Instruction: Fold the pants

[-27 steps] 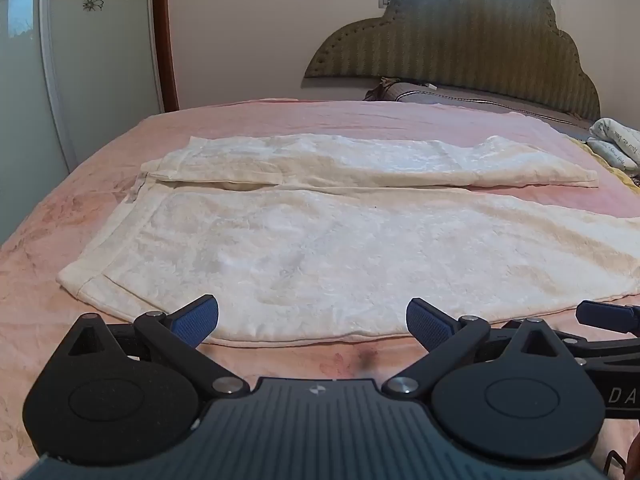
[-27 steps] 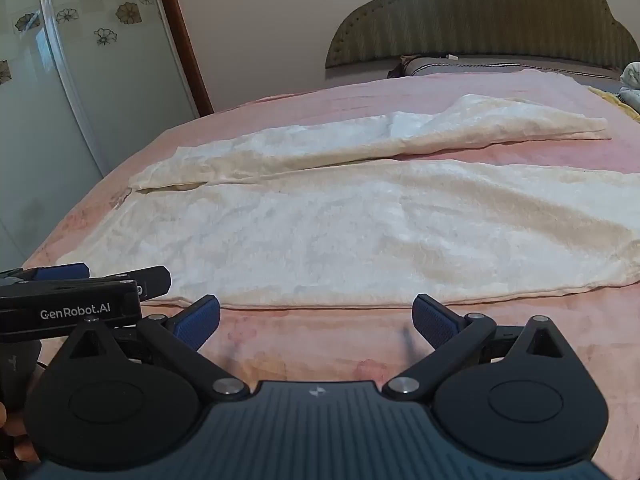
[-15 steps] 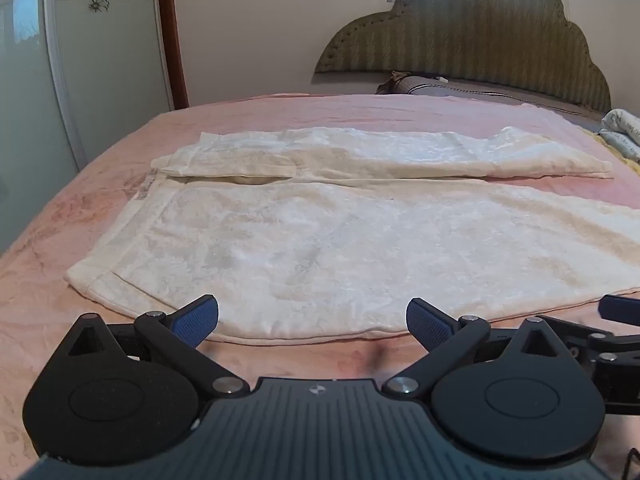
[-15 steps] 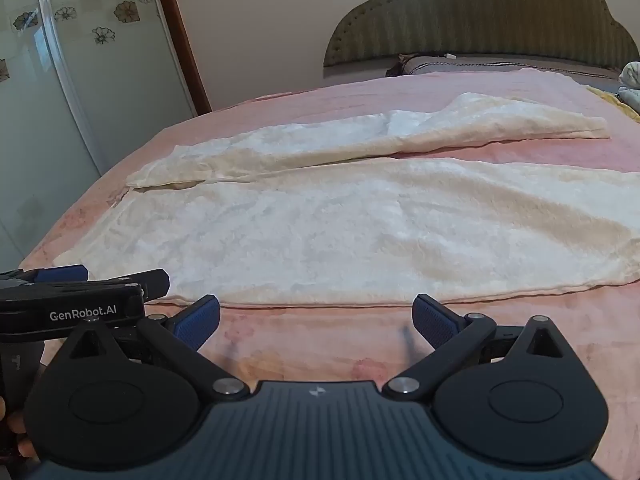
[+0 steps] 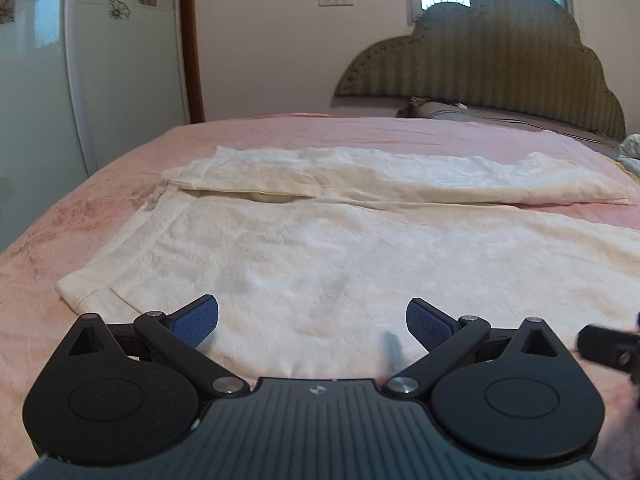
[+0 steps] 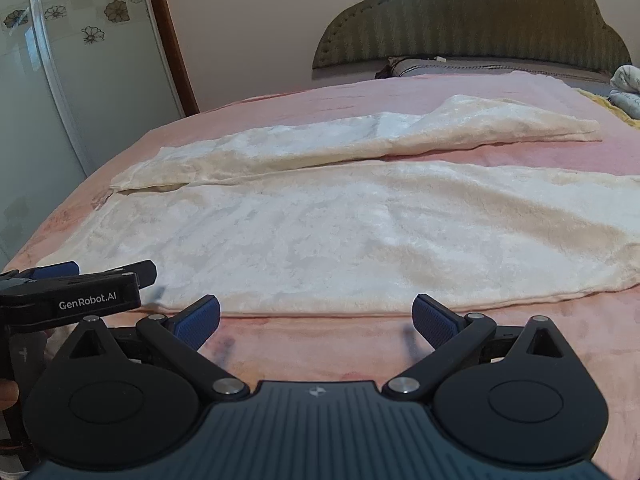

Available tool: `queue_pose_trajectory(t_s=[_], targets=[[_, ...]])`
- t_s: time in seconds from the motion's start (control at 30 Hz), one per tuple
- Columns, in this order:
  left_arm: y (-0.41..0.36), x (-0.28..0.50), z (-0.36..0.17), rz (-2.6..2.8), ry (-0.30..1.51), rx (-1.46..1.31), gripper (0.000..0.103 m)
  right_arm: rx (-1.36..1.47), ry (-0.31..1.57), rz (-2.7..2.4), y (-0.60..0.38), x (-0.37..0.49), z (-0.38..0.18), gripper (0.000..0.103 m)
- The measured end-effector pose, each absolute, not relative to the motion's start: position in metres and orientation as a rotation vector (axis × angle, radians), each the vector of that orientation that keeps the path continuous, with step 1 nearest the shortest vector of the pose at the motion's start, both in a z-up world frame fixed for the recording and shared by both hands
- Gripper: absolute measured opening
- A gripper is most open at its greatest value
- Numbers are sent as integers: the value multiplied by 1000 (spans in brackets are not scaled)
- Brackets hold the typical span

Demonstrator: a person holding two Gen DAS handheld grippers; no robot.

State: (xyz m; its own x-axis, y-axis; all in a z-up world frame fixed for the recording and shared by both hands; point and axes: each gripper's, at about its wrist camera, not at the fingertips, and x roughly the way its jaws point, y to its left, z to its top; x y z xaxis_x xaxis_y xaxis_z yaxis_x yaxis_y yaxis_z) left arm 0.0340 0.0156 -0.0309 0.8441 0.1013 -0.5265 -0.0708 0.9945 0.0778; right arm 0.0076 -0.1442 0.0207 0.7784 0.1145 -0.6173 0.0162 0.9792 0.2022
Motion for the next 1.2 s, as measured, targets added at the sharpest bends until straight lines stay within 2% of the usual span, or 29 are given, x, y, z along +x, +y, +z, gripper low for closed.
queue_pose_trajectory(t_s=[0.17,0.4,0.67,0.9,1.2], targets=[[22,49,-48,100,651,54,103,134,616,-5,-145,27,10,103],[22,48,-53,99,665,58,103,88,649,5,-137,43,-8,103],[24,50,-53,93,671,45,103,139,663,10,-142,43,-12,103],[24,51,-53,92,672,42,103,31,694,-32,-127,48,-14,103],[25,50,-54,82,669,42,103,56,695,-24,-130,49,-15,103]])
